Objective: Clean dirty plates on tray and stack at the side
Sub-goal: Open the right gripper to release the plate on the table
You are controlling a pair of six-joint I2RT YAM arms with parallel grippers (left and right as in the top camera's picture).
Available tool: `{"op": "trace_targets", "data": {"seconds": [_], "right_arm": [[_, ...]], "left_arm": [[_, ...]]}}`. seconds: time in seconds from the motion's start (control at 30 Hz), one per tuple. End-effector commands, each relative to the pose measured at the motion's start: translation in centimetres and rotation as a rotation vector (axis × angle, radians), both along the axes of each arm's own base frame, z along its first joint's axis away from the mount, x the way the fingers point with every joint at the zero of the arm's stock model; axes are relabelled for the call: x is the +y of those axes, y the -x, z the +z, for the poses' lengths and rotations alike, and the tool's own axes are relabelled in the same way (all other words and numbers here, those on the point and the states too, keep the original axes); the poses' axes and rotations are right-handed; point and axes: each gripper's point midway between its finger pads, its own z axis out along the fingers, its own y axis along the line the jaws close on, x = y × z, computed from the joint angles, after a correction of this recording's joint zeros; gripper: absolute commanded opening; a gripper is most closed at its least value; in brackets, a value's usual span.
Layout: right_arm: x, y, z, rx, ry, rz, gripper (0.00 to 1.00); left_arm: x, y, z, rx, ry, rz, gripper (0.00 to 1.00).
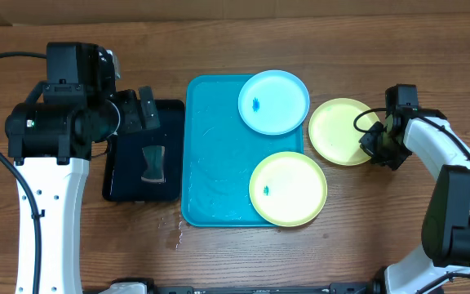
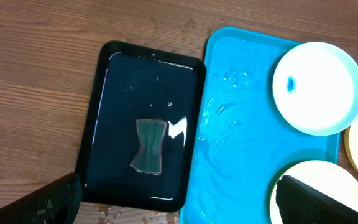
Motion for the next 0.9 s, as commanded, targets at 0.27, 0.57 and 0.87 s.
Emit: {"op": "trace_targets", "data": {"seconds": [0.27, 0.57, 0.87], "right_arm": [[0.3, -0.3, 0.9, -0.034, -0.015, 0.0, 0.37], [1.2, -0.5, 0.9, -0.044, -0.062, 0.047, 0.42], [1.7, -1.2, 2.0, -0.068, -0.073, 0.179, 0.57]], "left_arm": [[0.0, 0.1, 1.1, -0.034, 0.016, 0.008, 1.0], [0.0, 0.1, 1.1, -0.034, 0.016, 0.008, 1.0], [0.0, 0.1, 1.1, -0.034, 0.016, 0.008, 1.0]]}}
